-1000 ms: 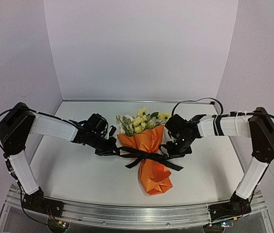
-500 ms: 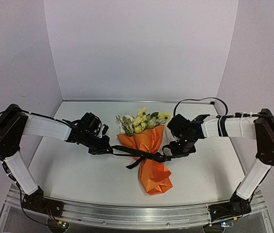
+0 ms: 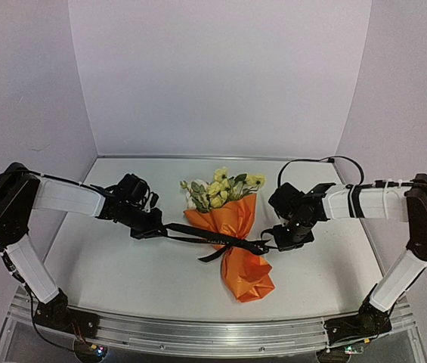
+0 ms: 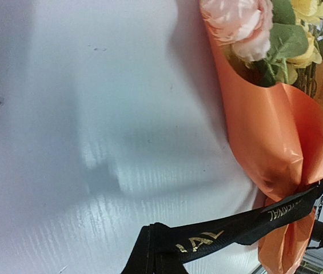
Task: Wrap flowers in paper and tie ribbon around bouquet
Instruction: Tie the half-tied ribbon around the folded bouquet.
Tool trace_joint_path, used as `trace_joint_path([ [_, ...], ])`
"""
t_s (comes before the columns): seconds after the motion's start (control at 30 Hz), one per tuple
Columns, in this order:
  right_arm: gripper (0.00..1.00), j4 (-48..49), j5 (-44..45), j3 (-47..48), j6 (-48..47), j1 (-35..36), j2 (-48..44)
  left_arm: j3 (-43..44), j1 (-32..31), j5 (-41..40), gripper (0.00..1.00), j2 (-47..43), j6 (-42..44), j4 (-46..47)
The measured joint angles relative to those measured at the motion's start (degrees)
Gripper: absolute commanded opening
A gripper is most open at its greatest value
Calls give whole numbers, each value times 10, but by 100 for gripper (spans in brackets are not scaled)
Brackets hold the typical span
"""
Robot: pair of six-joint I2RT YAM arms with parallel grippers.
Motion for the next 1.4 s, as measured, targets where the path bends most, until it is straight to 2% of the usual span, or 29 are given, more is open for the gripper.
trace_joint_path([
  [0.37,0,5,0,-23,1,-4,-21,-14,44,3,0,0,-18,0],
  [0.87,0,41,-20,-73,25,-4,-43,-16,81,47,0,0,-30,6],
  [1.0,0,50,-25,-74,55,33,-42,-11,86,44,0,4,-28,0],
  [1.13,0,90,-36,-69,84,111,-29,20,93,41,0,21,-16,-7],
  [1.2,4,114,-45,-66,91,128,-20,43,94,41,0,29,-7,-12],
  [1.33,26,147,-50,-68,90,129,-19,71,93,51,2,33,13,-14],
  [1.4,34,153,-51,-77,81,127,-33,75,93,54,21,33,22,-14],
])
